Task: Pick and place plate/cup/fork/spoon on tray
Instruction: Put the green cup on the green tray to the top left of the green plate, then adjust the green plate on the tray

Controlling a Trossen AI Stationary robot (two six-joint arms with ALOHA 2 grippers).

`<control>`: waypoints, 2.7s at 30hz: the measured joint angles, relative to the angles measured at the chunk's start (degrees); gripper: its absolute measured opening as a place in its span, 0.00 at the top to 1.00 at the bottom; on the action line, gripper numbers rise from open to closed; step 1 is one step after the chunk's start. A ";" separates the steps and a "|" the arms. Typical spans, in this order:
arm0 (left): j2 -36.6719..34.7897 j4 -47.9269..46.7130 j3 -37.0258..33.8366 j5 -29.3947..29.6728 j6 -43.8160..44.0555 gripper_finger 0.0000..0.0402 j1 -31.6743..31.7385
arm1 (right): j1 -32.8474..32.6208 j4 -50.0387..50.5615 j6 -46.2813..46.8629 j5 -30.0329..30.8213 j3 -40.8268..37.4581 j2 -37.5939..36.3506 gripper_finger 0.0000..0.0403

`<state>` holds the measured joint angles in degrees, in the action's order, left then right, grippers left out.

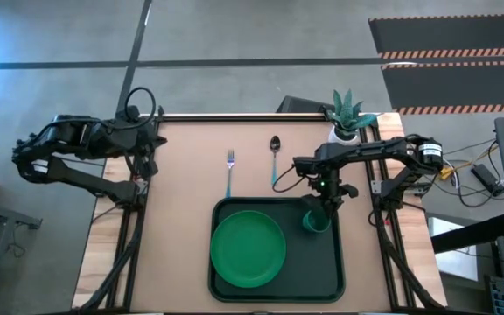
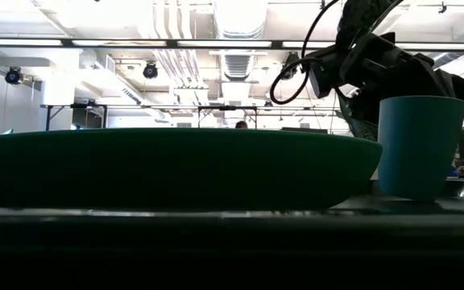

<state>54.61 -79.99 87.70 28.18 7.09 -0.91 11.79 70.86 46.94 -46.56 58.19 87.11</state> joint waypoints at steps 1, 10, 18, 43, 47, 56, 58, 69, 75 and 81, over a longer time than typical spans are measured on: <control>0.00 0.00 0.00 -0.04 0.00 1.00 0.00 | 0.00 -0.03 0.00 -0.08 0.00 0.00 0.98; 0.00 0.00 0.00 -0.02 0.00 1.00 0.04 | 0.02 -0.13 -0.02 -0.24 0.07 0.00 0.98; 0.00 0.00 0.00 0.01 0.00 1.00 0.04 | 0.04 -0.94 -0.52 0.13 0.15 0.02 0.94; 0.00 0.22 0.00 0.05 0.02 1.00 0.00 | 0.84 -3.11 -1.98 0.25 0.33 -0.02 0.83; 0.00 0.22 0.00 0.07 0.02 1.00 0.00 | 0.89 -3.22 -1.99 -0.54 0.33 -0.60 0.83; 0.01 0.22 -0.03 0.36 0.06 1.00 0.04 | 0.89 -4.17 3.28 -1.61 0.33 -7.00 0.83; 0.00 0.24 -0.35 0.33 0.11 1.00 0.04 | 0.89 -5.82 5.15 -1.36 0.33 -9.11 0.83; 0.86 13.33 -14.90 -3.40 -0.68 1.00 0.04 | 0.85 -60.54 10.14 13.42 0.33 -20.71 0.85; 4.53 34.54 -23.74 -18.81 -3.24 1.00 0.04 | 0.85 -74.36 -6.81 25.33 0.33 -26.11 0.93; 14.07 48.33 -27.78 -20.65 -1.19 1.00 0.04 | 0.85 -74.01 -19.90 29.83 0.33 -29.43 0.97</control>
<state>68.68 -31.66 59.92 7.53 5.90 -0.86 12.64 -3.16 27.03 -16.73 58.52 57.68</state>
